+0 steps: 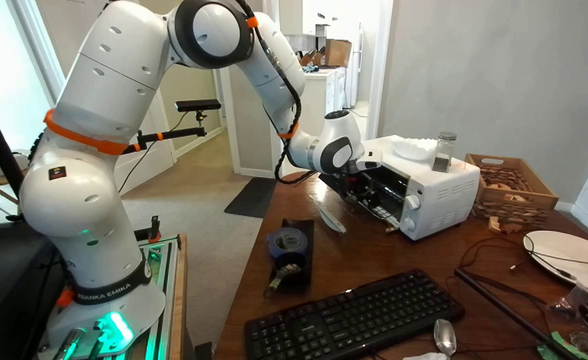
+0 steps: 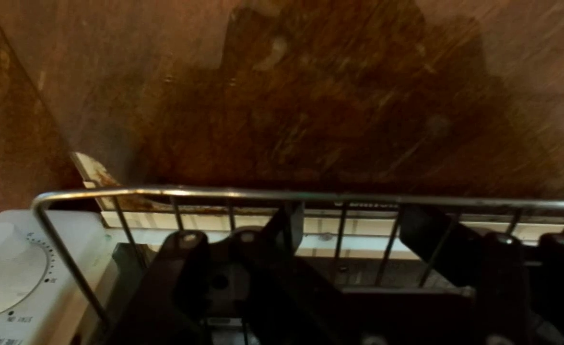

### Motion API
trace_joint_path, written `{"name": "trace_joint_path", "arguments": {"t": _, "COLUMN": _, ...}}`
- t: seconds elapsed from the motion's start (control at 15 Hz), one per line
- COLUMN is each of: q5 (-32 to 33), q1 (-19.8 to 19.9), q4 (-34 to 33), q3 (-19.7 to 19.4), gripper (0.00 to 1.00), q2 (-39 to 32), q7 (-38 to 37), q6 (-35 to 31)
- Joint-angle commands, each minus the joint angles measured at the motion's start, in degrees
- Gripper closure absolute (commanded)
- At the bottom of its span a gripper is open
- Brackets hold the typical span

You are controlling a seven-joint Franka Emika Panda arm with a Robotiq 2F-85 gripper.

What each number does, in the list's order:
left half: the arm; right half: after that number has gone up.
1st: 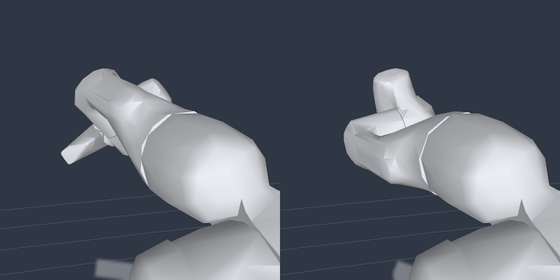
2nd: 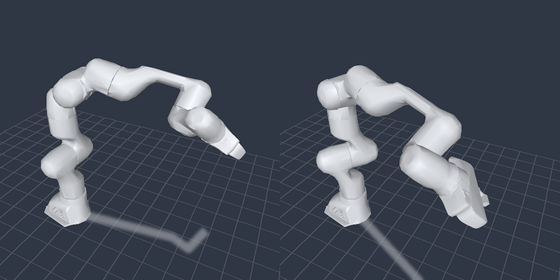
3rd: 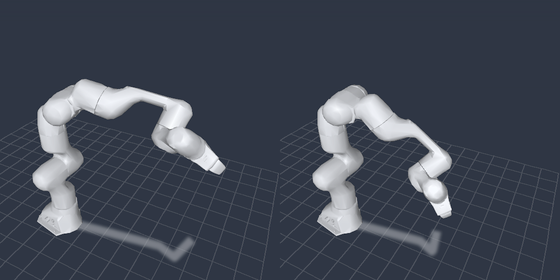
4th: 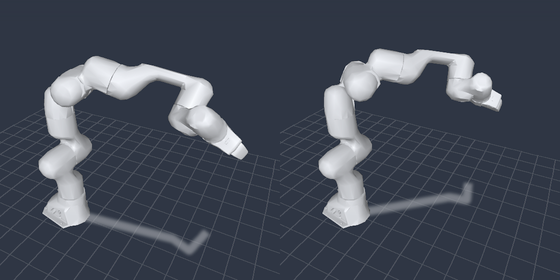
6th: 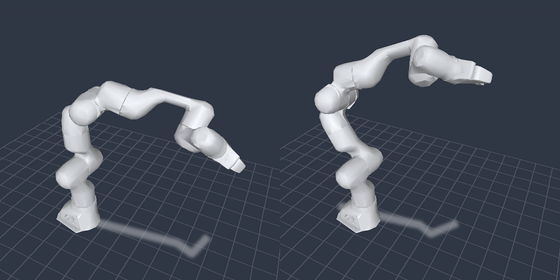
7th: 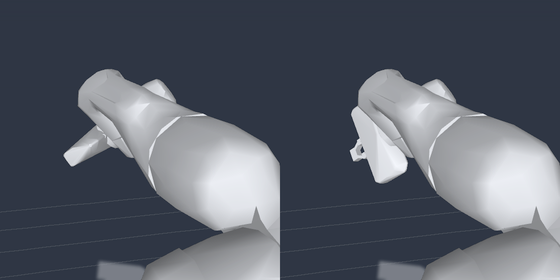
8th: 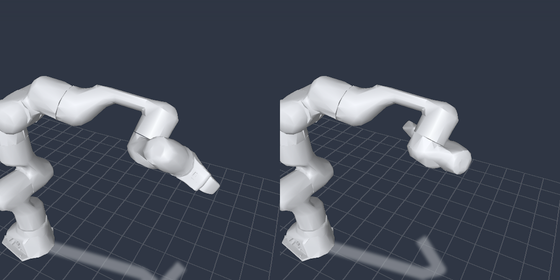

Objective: Remove the grill rack from the oven and put it on the table

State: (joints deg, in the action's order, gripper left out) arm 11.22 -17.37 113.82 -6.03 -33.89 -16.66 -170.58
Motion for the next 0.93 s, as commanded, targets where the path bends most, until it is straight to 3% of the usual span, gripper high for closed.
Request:
{"name": "trace_joint_path", "arguments": {"t": 0.0, "q5": -2.6, "q1": -1.8, "q4": 4.1, "q3": -1.0, "gripper": 0.67, "q2": 1.7, "q7": -0.9, "q6": -2.8}}
{"name": "trace_joint_path", "arguments": {"t": 0.87, "q5": -7.2, "q1": -1.2, "q4": 12.2, "q3": 3.0, "gripper": 0.67, "q2": 6.3, "q7": 0.1, "q6": -1.5}}
